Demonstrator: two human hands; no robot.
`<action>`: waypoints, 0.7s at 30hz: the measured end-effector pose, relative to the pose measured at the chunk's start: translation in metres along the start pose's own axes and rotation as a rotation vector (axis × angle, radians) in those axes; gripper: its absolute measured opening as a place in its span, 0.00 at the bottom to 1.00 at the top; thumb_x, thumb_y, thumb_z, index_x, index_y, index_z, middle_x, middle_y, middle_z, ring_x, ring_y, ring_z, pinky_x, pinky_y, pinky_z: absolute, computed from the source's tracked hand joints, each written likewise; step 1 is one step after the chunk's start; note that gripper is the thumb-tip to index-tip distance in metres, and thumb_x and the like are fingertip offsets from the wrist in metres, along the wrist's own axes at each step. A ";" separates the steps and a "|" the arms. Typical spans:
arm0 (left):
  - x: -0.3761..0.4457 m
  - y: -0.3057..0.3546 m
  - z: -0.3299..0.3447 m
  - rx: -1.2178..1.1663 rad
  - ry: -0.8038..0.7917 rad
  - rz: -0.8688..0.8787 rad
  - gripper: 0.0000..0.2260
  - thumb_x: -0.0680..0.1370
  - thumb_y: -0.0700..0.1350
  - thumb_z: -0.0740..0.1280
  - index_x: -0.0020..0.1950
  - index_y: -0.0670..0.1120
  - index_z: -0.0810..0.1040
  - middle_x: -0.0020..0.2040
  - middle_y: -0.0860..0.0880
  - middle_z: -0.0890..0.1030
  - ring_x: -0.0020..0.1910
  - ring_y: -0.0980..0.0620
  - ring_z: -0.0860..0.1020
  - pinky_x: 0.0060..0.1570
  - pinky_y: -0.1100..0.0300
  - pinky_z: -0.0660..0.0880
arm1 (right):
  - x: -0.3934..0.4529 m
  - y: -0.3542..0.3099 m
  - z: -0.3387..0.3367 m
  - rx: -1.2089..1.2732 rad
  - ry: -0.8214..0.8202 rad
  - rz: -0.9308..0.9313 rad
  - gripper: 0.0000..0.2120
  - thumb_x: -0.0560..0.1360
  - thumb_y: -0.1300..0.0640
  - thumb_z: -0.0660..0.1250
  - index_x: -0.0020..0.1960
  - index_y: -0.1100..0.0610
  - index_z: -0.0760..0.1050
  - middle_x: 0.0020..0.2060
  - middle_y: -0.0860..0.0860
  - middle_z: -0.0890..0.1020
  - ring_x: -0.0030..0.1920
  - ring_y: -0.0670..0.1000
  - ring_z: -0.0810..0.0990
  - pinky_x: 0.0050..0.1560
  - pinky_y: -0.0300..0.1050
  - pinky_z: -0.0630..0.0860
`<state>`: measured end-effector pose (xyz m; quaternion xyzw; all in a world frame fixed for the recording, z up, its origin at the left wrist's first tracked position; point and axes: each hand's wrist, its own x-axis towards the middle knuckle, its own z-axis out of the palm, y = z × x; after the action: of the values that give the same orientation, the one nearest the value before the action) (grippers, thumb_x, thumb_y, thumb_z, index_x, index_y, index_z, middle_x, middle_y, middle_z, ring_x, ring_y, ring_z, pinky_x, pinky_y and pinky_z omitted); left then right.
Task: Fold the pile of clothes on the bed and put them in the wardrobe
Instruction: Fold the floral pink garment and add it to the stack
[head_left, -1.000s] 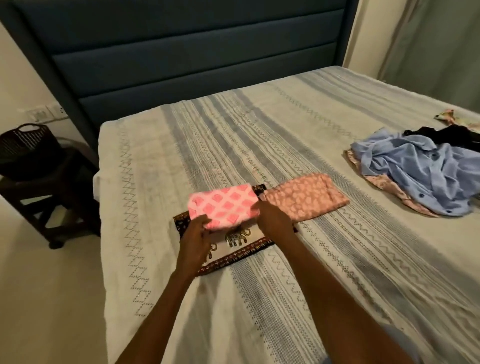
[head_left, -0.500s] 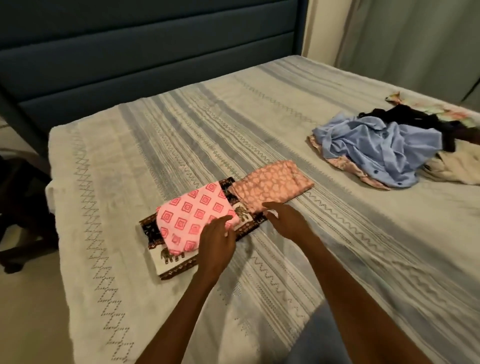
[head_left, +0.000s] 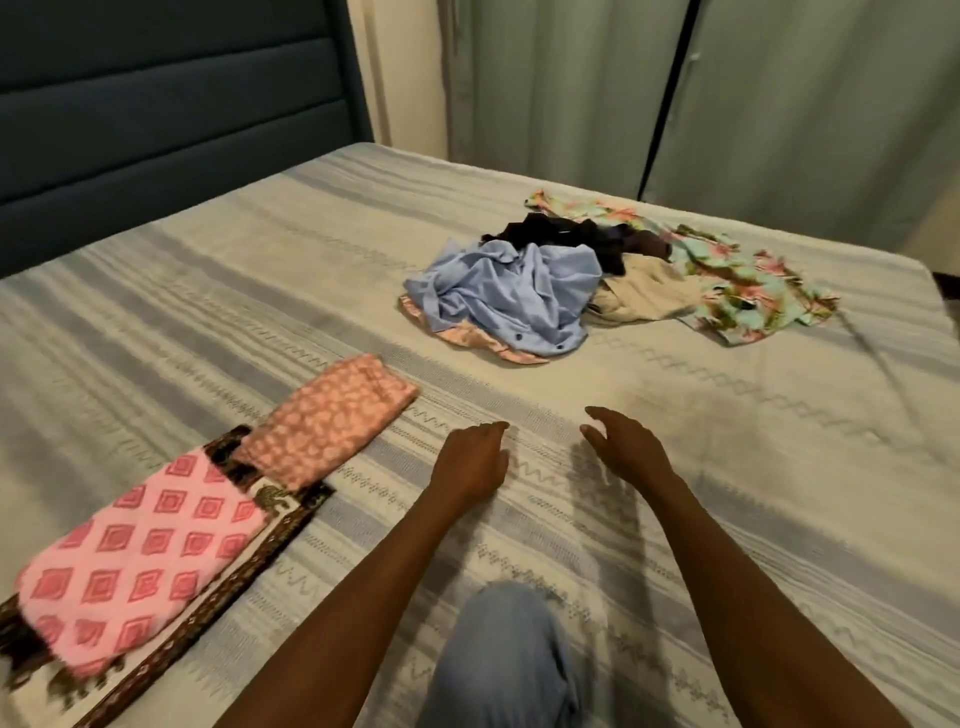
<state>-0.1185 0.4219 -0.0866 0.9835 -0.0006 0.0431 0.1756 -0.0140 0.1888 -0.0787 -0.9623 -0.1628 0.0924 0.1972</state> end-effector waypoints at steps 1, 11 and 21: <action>0.016 0.003 0.007 0.016 -0.018 -0.007 0.23 0.81 0.49 0.61 0.76 0.44 0.67 0.70 0.44 0.75 0.67 0.43 0.74 0.66 0.51 0.69 | 0.006 0.009 0.000 -0.026 -0.020 0.014 0.24 0.83 0.42 0.57 0.77 0.48 0.64 0.74 0.51 0.70 0.71 0.55 0.71 0.66 0.51 0.70; 0.166 -0.040 0.048 0.093 0.061 -0.329 0.29 0.80 0.45 0.63 0.79 0.44 0.56 0.81 0.40 0.52 0.66 0.35 0.71 0.61 0.44 0.71 | 0.052 0.053 0.072 -0.112 -0.020 0.011 0.38 0.76 0.27 0.37 0.81 0.43 0.38 0.79 0.46 0.35 0.78 0.54 0.32 0.73 0.61 0.29; 0.206 -0.059 0.061 0.076 0.308 -0.268 0.12 0.78 0.49 0.61 0.54 0.45 0.80 0.51 0.42 0.81 0.50 0.40 0.76 0.48 0.49 0.72 | 0.071 0.062 0.096 -0.166 0.245 -0.032 0.35 0.79 0.29 0.43 0.81 0.43 0.46 0.81 0.47 0.45 0.80 0.54 0.39 0.76 0.62 0.34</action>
<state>0.0931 0.4586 -0.1466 0.9625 0.1588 0.1690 0.1405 0.0455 0.1933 -0.1993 -0.9767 -0.1598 -0.0425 0.1368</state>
